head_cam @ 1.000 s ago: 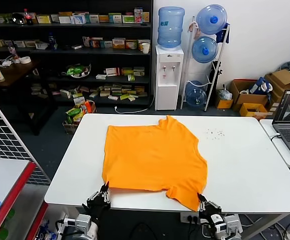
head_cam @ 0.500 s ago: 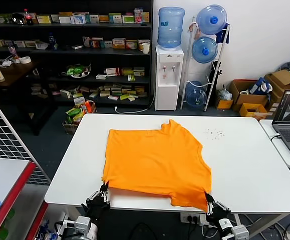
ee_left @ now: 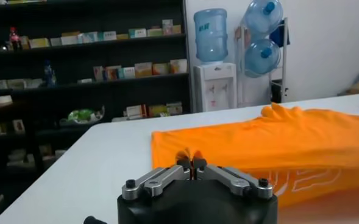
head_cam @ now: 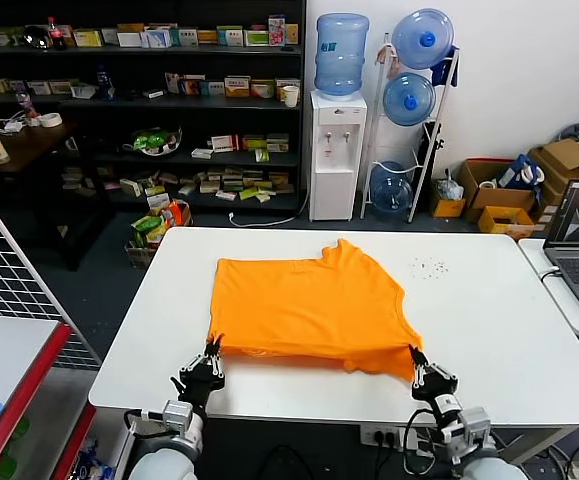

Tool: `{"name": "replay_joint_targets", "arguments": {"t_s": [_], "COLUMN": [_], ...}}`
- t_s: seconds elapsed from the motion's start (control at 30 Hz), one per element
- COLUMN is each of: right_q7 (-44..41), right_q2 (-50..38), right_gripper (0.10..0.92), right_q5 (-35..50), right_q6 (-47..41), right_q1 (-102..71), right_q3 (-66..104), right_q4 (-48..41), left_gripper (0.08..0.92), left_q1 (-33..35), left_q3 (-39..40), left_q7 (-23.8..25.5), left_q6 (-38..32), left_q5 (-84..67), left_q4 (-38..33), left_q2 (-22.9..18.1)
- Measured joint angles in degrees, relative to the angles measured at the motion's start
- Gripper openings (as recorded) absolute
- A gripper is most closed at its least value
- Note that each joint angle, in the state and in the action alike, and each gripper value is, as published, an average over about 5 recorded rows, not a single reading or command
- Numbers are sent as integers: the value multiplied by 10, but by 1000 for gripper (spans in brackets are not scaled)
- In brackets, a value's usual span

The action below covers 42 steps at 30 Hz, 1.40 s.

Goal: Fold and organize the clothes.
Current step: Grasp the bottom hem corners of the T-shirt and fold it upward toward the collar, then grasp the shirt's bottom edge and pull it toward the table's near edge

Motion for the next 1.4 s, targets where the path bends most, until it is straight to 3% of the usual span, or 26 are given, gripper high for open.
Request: {"name": "replay_joint_targets", "arguments": {"t_s": [0.53, 0.7, 1.1, 1.4], "right_q7": [-17, -23, -29, -39], "right_q2": [14, 15, -8, -22], "right_gripper": [126, 225, 580, 806], "right_q5": [4, 5, 15, 13], "right_q6": [11, 10, -44, -84], "right_q1": [146, 164, 118, 68], "right_q3": [-49, -51, -28, -5], "right_q4": [-129, -149, -100, -67], "left_gripper": [107, 138, 476, 736], "left_q1": [-59, -62, -46, -37], "left_q3": [20, 20, 19, 13], "left_q7": [3, 6, 12, -1], "left_q6": [4, 3, -22, 3], "left_q5": [0, -1, -19, -47], "left_q4": [72, 75, 46, 25], "left_q2": [3, 5, 24, 26]}}
